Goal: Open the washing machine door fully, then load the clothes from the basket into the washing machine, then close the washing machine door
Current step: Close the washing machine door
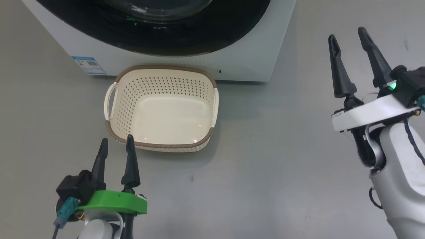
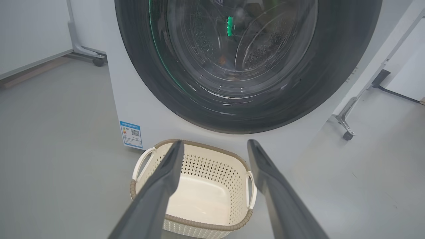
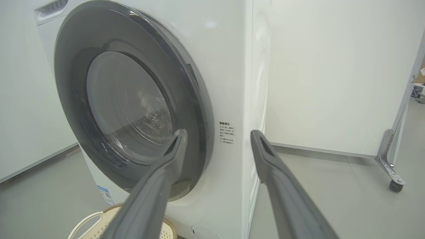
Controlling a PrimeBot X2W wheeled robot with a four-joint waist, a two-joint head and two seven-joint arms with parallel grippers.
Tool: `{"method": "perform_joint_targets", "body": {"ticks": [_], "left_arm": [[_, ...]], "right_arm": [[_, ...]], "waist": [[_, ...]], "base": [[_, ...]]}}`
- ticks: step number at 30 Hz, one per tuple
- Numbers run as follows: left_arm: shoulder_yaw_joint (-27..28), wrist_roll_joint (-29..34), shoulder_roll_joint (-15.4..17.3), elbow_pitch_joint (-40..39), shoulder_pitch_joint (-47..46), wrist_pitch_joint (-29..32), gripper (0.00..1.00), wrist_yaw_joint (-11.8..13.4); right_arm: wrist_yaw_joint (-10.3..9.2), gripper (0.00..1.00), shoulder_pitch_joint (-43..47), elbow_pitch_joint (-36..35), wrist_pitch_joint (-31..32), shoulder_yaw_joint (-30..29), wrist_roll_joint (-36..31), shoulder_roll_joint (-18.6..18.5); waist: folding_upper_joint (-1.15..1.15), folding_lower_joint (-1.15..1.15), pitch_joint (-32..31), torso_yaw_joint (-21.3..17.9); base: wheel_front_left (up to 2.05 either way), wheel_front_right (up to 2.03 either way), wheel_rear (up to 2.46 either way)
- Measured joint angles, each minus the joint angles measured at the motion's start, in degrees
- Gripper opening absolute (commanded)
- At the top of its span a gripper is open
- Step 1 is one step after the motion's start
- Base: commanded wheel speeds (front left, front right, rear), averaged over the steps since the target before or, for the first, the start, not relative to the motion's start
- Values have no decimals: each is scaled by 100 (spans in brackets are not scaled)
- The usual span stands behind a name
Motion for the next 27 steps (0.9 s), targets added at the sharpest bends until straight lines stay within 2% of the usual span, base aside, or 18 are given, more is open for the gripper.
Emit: {"method": "perform_joint_targets", "body": {"ticks": [14,27], "left_arm": [[271,247,4,158,667,0,100,-1],[333,267,8,73,992,0,100,-55]], "right_arm": [[0,100,1399,-49,8,-709,0,246],[0,100,2258,-55,8,-892,-238,337]], "waist": [[0,0,-884,-396],[0,0,-1358,-663]], "base": [[0,0,0],[0,0,0]]}}
